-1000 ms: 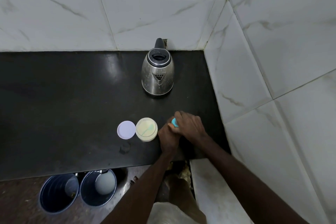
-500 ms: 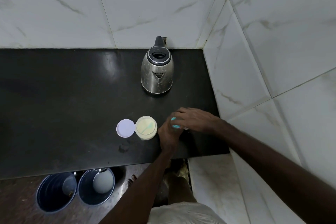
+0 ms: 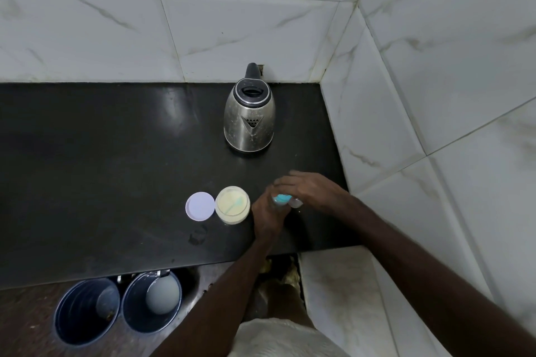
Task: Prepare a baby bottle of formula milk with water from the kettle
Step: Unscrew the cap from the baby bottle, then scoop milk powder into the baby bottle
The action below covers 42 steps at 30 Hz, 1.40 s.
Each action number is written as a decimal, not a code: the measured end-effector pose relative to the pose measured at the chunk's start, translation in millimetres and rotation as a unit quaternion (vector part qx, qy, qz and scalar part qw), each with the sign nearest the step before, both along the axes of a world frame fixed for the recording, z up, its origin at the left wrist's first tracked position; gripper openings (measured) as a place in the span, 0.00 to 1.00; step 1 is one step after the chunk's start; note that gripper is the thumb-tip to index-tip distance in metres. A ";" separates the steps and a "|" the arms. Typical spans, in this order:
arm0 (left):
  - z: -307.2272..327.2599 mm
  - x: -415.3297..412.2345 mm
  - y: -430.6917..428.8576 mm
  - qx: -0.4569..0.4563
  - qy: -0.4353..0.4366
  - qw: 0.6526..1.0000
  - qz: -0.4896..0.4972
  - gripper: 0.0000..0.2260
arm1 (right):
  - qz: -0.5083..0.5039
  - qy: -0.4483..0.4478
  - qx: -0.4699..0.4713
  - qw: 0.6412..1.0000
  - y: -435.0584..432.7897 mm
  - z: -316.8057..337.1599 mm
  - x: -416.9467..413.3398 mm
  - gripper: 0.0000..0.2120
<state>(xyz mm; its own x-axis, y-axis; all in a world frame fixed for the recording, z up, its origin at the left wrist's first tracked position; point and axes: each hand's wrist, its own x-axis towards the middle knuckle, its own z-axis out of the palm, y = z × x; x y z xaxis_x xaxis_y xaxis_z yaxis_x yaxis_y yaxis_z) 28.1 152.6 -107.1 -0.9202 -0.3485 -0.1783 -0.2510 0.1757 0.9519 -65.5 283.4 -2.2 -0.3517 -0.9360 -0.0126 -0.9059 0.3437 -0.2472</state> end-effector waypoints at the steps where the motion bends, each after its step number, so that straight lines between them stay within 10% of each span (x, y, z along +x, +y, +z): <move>1: 2.6 -1.2 -0.4 -0.002 -0.007 0.999 -0.036 0.13 | 0.000 -0.005 -0.022 1.000 0.8 6.4 -1.1 0.15; 9: 17.7 3.5 -1.1 -0.046 -0.012 0.999 -0.008 0.15 | -0.366 -0.122 -0.041 0.922 44.1 -1.7 -21.2 0.24; 24: 65.5 36.9 -16.1 -0.109 0.141 0.981 -0.082 0.42 | -0.498 -0.144 0.111 0.848 41.9 -65.6 40.4 0.33; 31: 95.6 63.6 -77.6 -0.162 0.172 0.970 -0.058 0.46 | -0.618 -0.021 -0.153 0.771 -19.0 -0.5 69.1 0.16; 35: 67.6 68.7 -125.7 -0.155 0.102 0.976 -0.111 0.44 | -0.522 -0.087 -0.194 0.826 -75.0 27.7 86.8 0.01; 42: 37.9 67.9 -148.1 -0.103 -0.046 0.976 -0.187 0.55 | -0.408 -0.104 0.060 0.905 -148.0 5.4 103.5 0.10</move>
